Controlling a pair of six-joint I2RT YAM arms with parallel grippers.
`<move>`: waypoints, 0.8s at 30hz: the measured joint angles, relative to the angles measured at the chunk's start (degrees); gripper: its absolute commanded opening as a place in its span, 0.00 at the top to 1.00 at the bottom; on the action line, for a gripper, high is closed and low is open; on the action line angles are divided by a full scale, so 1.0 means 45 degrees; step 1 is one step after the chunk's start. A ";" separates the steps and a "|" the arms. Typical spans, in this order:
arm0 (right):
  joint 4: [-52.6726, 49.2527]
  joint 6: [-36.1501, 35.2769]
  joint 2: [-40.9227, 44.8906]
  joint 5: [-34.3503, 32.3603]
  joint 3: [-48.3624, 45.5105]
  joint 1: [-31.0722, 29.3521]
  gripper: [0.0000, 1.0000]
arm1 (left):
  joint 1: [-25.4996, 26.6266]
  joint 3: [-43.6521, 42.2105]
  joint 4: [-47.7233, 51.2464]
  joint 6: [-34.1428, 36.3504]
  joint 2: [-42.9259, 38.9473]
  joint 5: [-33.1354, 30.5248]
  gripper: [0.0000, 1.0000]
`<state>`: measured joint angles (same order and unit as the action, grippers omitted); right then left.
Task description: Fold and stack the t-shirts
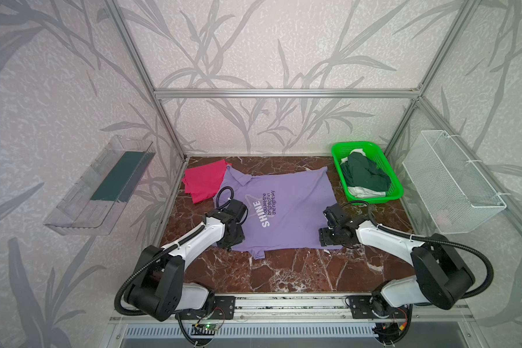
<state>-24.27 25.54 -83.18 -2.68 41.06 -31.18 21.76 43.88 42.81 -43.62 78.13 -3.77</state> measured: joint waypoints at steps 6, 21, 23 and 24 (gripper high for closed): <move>-0.0039 0.0151 -0.0083 0.0044 0.0000 0.0015 0.26 | 0.0000 -0.0335 -0.0185 -0.0005 0.0306 0.0151 0.49; -0.0097 0.0233 -0.0087 0.0175 0.0000 0.0024 0.26 | 0.0000 -0.0612 -0.0738 -0.0015 0.0729 0.0219 1.00; -0.0092 0.0238 -0.0087 0.0262 0.0000 0.0029 0.26 | 0.0000 -0.0612 -0.0714 -0.0015 0.0602 0.0209 0.99; -0.0092 0.0238 -0.0087 0.0282 0.0000 0.0029 0.26 | 0.0000 -0.0612 -0.0699 -0.0015 0.0539 0.0209 0.96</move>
<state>-24.69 26.61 -83.57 -1.41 41.06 -31.05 21.76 41.12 39.66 -43.68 80.55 -2.83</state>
